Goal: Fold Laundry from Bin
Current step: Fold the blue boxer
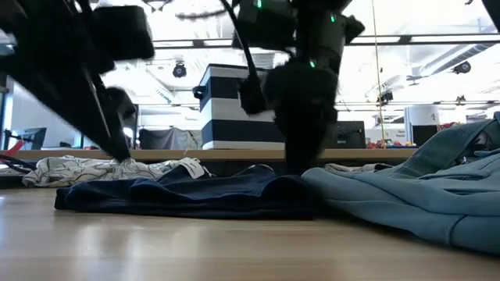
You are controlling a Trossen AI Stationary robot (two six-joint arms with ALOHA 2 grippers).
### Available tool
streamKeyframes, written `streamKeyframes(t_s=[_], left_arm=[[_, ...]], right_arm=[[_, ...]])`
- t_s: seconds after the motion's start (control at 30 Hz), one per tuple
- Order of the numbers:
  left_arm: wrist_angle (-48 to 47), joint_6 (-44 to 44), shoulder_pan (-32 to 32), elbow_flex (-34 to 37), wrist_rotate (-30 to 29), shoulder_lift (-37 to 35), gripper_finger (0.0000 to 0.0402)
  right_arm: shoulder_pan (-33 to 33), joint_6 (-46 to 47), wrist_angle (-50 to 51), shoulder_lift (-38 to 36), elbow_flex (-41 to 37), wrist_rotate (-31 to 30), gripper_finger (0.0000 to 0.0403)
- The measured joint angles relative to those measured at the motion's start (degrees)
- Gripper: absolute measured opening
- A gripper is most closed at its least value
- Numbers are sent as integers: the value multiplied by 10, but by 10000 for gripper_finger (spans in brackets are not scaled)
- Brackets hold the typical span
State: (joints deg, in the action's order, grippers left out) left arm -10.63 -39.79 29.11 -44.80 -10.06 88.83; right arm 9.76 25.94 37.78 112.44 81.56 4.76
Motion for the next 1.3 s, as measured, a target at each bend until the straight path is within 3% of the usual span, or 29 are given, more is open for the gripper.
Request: streamKeyframes(t_s=[0.17, 0.27, 0.53, 0.77, 0.93, 1.17, 1.3], left_arm=[[-10, -18, -1, -1, -16, 68, 237], [-53, -47, 1, -5, -22, 67, 237], [-148, -64, 18, -1, -16, -39, 237], [-113, -41, 18, 0, -60, -91, 237], [-54, -18, 18, 0, -70, -40, 237], [-69, -47, 17, -1, -75, 59, 237], [-105, -49, 18, -5, -78, 70, 237]], right_arm=[[2, 1, -7, 3, -24, 8, 38], [3, -14, -7, 2, -34, 15, 38], [3, -46, 8, 1, -33, 19, 38], [3, -50, 10, -5, -24, 19, 38], [3, -50, 9, -12, -24, 17, 38], [10, -70, 11, -13, -25, 20, 38], [18, -91, 13, -13, -26, 47, 38]])
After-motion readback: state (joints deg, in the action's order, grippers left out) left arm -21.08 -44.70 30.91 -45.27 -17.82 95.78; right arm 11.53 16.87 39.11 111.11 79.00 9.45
